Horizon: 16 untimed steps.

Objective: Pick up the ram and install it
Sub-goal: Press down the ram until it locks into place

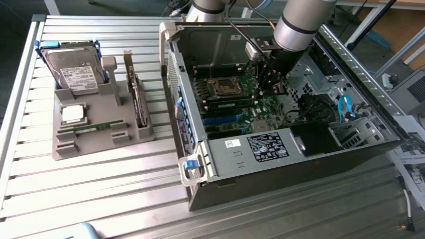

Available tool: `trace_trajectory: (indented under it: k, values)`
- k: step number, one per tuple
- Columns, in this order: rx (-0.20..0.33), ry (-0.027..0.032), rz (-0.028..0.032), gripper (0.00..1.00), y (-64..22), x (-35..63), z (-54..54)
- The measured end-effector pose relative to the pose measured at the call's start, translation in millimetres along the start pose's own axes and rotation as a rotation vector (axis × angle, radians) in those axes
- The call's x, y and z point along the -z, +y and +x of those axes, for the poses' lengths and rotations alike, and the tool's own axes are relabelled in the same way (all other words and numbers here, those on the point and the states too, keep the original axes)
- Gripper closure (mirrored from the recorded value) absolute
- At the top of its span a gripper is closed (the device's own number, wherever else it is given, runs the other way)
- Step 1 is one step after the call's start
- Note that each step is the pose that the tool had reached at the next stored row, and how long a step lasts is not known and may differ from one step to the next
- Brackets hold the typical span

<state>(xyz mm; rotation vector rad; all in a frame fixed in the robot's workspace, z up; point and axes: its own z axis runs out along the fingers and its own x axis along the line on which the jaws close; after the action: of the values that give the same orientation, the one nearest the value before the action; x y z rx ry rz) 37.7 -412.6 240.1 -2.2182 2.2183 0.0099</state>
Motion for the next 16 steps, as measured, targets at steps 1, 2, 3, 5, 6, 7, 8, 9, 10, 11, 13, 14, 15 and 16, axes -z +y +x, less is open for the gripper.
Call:
trace_trajectory:
  k: [1,2,3,5,6,7,8,9,10,11,13,14,15,16]
  values:
    - [0.000,-0.0001,0.0000,0.89,0.0,-1.1,0.0]
    - [0.000,0.0000,-0.0001,0.89,0.0,-2.0,0.0]
    - [0.000,0.0001,-0.0001,0.89,0.0,-2.9,0.0]
    - [0.000,0.0001,0.0000,0.89,0.0,-4.3,0.1]
    - [0.000,0.0001,0.0000,0.89,0.0,-4.7,0.1]
    - [0.000,0.0003,-0.0001,0.89,0.0,-4.8,0.1]
    - [0.000,0.0004,-0.0001,0.89,0.0,-4.8,0.1]
    - [0.000,0.0004,-0.0001,0.89,0.0,-4.8,0.1]
    - [0.000,0.0001,0.0000,0.89,0.0,-5.3,0.0]
    - [0.000,0.0000,0.0000,0.89,0.0,-5.8,0.0]
    - [0.000,0.0004,0.0000,0.89,0.0,-6.7,0.1]
    - [0.000,0.0007,-0.0001,0.89,0.0,-6.9,0.1]
    - [0.000,0.0007,-0.0001,0.89,0.0,-6.9,0.2]
    - [0.000,0.0007,-0.0001,0.89,0.0,-6.9,0.1]
